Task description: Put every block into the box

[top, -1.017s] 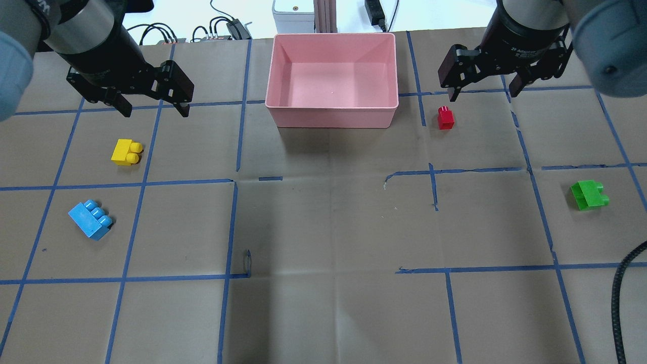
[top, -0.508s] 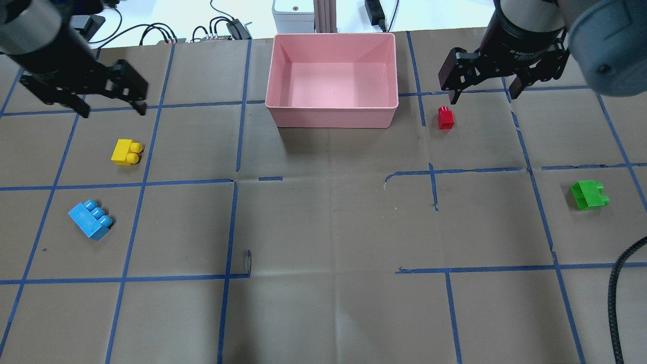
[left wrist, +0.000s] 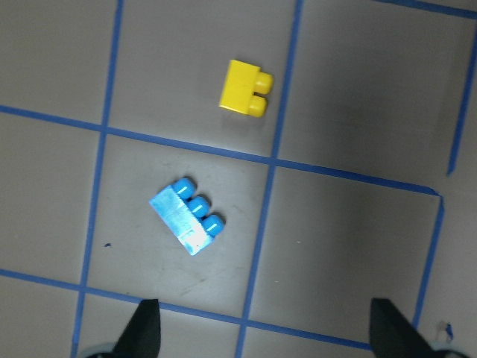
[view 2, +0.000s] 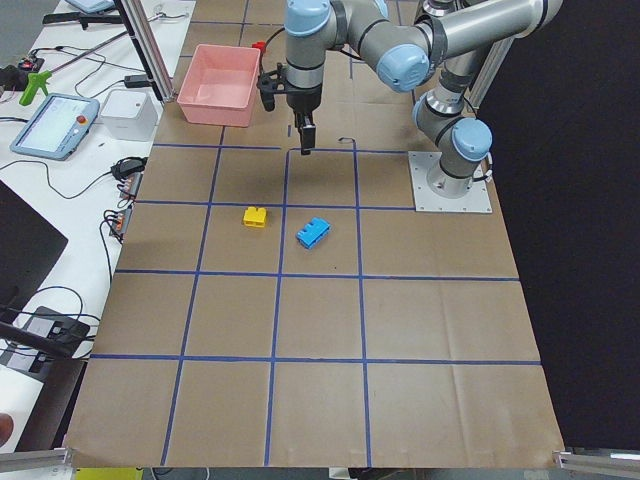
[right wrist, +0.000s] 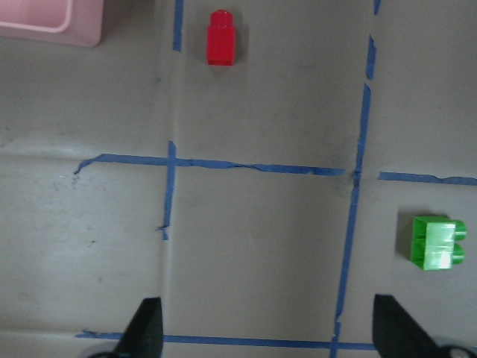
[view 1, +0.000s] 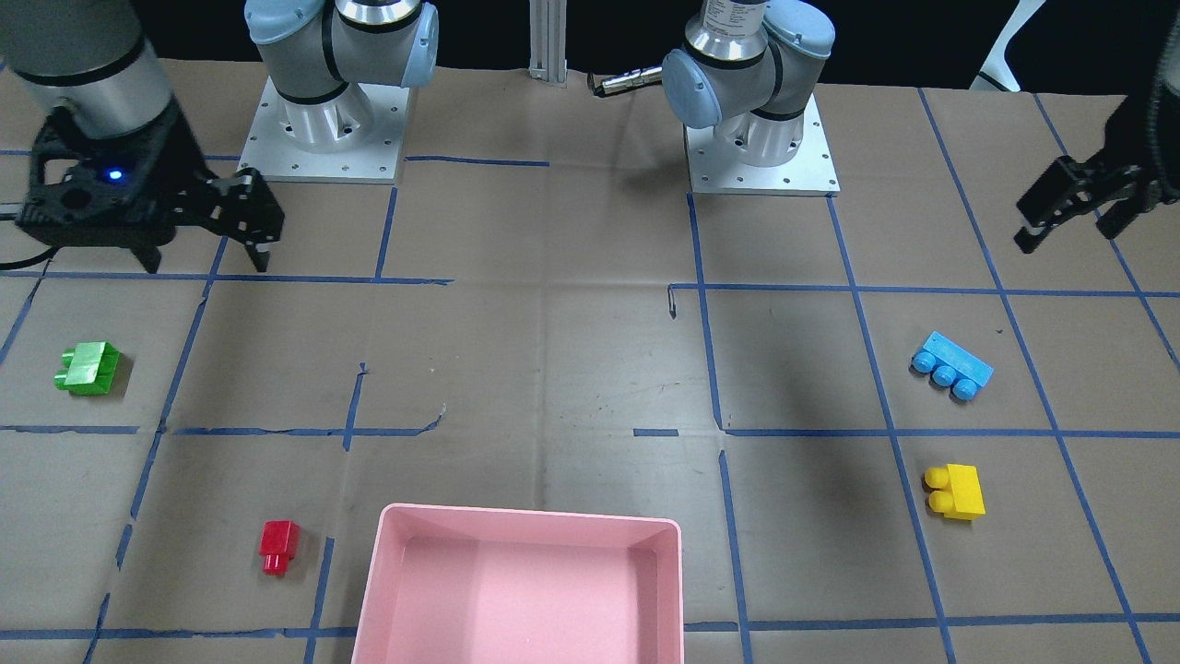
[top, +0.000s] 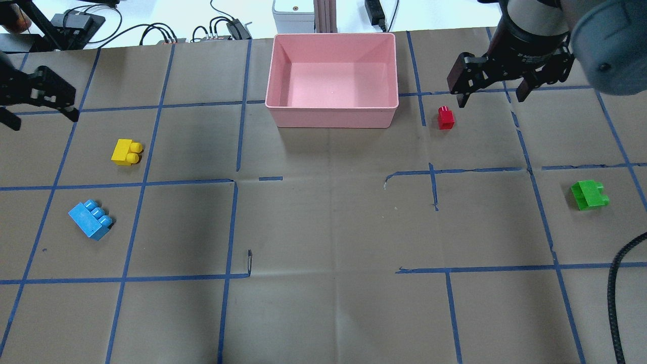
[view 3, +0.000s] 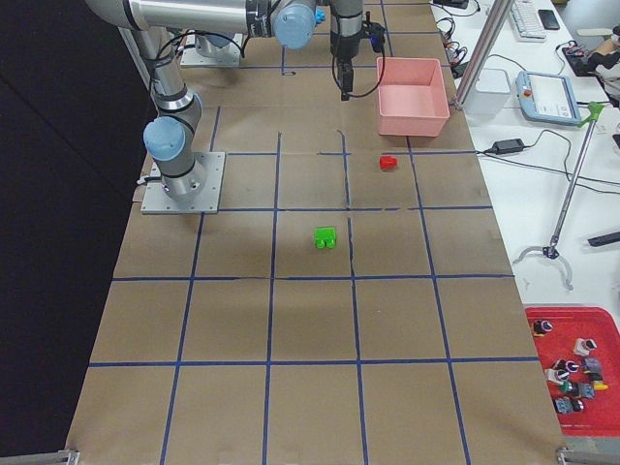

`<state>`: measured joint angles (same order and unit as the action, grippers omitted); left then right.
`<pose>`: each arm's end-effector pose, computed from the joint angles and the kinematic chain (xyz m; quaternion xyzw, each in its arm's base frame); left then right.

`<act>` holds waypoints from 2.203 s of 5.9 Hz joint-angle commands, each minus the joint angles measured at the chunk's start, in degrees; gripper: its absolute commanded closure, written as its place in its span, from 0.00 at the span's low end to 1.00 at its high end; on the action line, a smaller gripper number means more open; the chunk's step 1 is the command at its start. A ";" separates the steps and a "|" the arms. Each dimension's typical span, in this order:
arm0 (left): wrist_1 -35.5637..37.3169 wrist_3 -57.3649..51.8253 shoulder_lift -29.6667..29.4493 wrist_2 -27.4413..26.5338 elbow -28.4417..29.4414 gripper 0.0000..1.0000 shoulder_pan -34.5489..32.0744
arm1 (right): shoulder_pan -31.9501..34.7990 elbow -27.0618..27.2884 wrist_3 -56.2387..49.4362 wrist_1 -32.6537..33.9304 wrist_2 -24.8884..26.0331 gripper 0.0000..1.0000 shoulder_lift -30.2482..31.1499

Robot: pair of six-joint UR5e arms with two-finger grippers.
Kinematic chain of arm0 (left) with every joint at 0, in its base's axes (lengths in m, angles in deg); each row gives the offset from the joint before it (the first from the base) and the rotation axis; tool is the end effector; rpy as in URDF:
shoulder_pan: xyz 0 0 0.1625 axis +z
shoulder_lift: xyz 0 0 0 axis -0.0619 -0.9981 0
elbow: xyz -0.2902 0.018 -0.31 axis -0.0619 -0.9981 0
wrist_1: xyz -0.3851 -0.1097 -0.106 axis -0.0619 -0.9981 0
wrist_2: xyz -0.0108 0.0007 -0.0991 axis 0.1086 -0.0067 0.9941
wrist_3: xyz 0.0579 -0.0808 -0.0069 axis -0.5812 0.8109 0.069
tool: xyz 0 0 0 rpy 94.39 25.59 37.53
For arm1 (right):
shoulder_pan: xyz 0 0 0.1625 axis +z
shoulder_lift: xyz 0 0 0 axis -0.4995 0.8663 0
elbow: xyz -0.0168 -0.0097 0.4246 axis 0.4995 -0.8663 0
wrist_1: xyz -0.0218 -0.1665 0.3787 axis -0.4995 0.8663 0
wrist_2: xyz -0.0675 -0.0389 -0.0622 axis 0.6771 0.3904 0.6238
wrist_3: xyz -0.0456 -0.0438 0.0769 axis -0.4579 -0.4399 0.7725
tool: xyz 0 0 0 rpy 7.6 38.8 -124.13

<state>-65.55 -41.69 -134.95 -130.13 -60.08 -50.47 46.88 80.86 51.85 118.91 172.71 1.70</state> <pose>0.1772 -0.4686 0.4978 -0.1316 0.9909 -0.0211 0.0192 0.0137 -0.5163 0.4610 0.0422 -0.9990 0.0062 0.0151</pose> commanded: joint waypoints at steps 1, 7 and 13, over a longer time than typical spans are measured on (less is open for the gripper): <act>0.20 13.87 -0.22 0.08 -0.27 0.00 3.74 | -11.94 5.59 -12.89 5.71 -0.25 0.03 0.11; 17.63 38.80 -3.35 0.25 -18.16 0.00 3.92 | -22.77 27.41 -16.36 39.91 -4.29 0.01 -6.81; 30.88 38.80 -22.08 0.34 -20.84 0.00 3.83 | -29.39 28.03 -25.76 47.25 -8.16 0.02 -15.79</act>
<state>-34.96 -2.90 -154.96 -129.80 -80.91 -46.57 17.80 108.70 26.78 166.08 164.44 -13.54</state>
